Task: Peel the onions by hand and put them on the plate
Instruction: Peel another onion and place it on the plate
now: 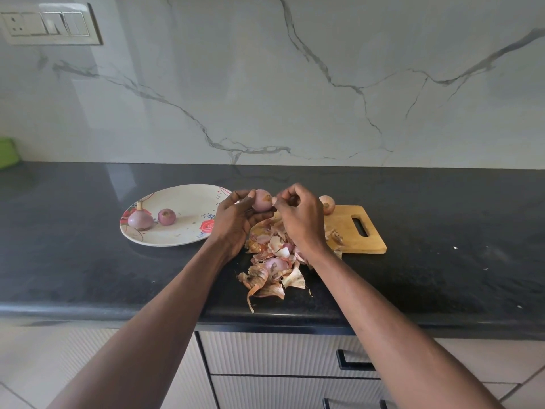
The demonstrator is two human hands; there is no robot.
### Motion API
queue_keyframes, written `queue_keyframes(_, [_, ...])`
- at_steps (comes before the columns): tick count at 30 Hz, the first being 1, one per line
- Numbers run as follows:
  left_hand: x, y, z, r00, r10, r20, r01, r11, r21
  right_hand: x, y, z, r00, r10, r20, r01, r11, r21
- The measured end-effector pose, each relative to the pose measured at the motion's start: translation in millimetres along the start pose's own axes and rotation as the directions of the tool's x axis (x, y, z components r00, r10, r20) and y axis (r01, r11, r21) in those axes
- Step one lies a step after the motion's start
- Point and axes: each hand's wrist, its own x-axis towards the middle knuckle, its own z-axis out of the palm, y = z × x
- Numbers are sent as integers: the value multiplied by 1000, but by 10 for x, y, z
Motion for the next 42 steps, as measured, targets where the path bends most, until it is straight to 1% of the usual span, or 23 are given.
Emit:
queue_keyframes(3, [-10,2,4,1000,2,9,-2,1000,-14,-3,19,20,999,8,54,-7,1000,-25])
queue_keyframes(7, [-17,-12,5,999,19,28,-20,999,26,-14,6,22,998,-58,9,58,997,-46])
queue_keyframes(8, [-19,-12,4,999,22,31,-23,999,35,-21,-4,17,998,-55,3,55,998,-37])
queue_keyframes(12, [-28,-16,10,999,16,40,-18,999,48,-24,-15,3,1000,30,3,-30,999,38])
queue_keyframes(17, [-29,-3,15,999,-5,32,4,1000,27,-10,13,1,999,41,19,-41,999,26])
queue_keyframes(22, [-30,15,16,1000,-16,22,16,1000,-5,-17,-8,-19,999,54,7,-54,998,29])
queue_keyframes(25, [-30,17,12,1000,-11,13,11,1000,1,-23,-24,-25,997,54,50,-56,998,33])
queue_keyframes(29, [-13,-34,0,1000,27,5,-28,996,81,-47,-18,-5,990,127,57,-125,992,-30])
queue_keyframes(31, [3,-66,-17,999,51,9,-52,988,145,-32,-7,-9,976,211,60,-211,977,-6])
queue_keyframes(34, [12,-102,-25,998,65,19,-68,972,225,16,12,-47,919,381,99,-387,921,49])
queue_keyframes(36, [13,-110,-29,997,67,30,-72,969,236,29,4,-62,882,455,121,-466,880,91])
queue_keyframes(40, [-7,-80,-9,997,51,50,-58,987,152,18,-50,-69,881,456,122,-471,867,159])
queue_keyframes(42, [-18,-62,10,998,40,57,-46,993,106,-12,-70,-53,904,417,93,-427,883,197])
